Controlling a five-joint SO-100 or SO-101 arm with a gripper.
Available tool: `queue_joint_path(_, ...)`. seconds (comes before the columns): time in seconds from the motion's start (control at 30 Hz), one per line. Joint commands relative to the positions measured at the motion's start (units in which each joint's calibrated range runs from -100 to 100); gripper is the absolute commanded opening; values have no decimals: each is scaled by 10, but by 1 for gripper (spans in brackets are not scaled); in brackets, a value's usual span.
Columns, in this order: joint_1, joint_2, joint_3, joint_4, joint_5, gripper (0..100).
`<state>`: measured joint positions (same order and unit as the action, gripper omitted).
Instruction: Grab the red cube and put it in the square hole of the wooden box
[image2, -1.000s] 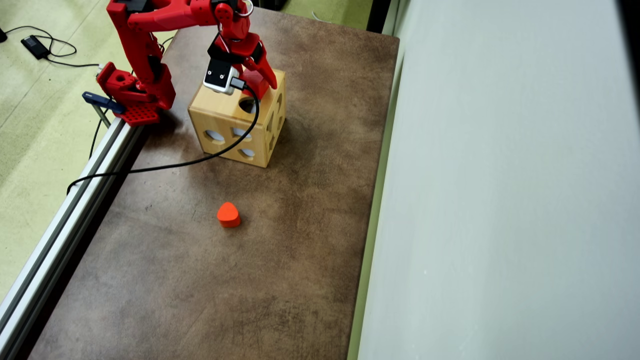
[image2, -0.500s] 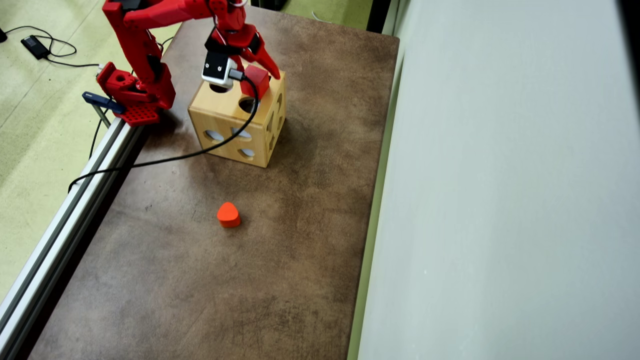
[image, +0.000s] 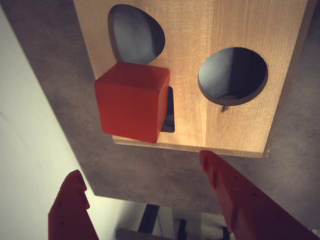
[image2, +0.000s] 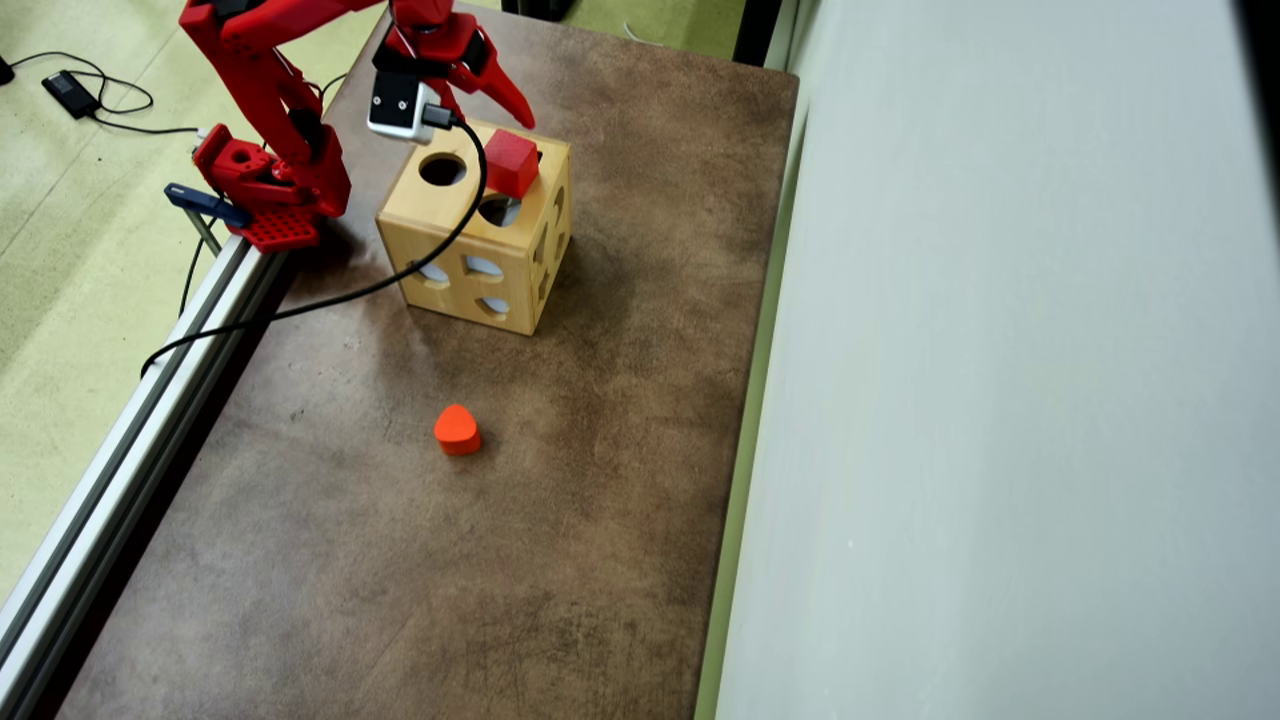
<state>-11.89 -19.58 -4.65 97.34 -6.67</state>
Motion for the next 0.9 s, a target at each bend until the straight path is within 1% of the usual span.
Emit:
queue_joint_path(0.0,31,-45,-25,7,-1,27)
queue_joint_path(0.13,73,-50,-25,3,2,17)
queue_joint_path(0.23,100,-42,-25,-9,3,13)
queue_joint_path(0.47,154,-37,-21,-45,3,13)
queue_joint_path(0.63,184,19,-22,-62,5,13)
queue_joint_path(0.87,189,74,-22,-105,37,13)
